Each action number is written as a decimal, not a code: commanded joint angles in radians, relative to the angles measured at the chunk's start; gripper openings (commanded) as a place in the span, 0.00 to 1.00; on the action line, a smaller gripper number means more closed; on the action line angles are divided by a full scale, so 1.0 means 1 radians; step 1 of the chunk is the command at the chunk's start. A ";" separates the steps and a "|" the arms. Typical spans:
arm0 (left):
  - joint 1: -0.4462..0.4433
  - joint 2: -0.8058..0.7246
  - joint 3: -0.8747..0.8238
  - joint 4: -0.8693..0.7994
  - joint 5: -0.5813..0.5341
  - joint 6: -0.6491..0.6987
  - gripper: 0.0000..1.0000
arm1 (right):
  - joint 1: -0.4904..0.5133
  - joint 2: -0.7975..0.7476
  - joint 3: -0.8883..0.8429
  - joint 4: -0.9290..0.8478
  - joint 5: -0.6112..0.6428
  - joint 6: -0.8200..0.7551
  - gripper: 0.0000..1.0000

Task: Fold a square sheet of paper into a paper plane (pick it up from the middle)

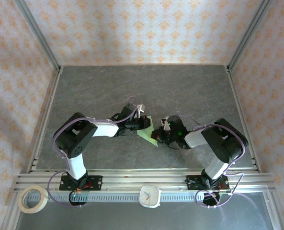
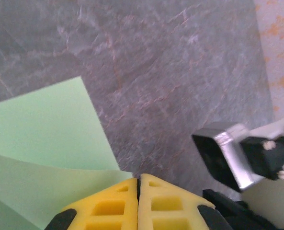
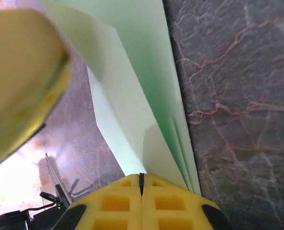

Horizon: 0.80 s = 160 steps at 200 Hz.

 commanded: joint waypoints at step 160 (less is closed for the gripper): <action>-0.001 0.122 0.019 -0.057 -0.059 0.018 0.03 | -0.022 0.046 0.125 -0.240 0.129 0.009 0.00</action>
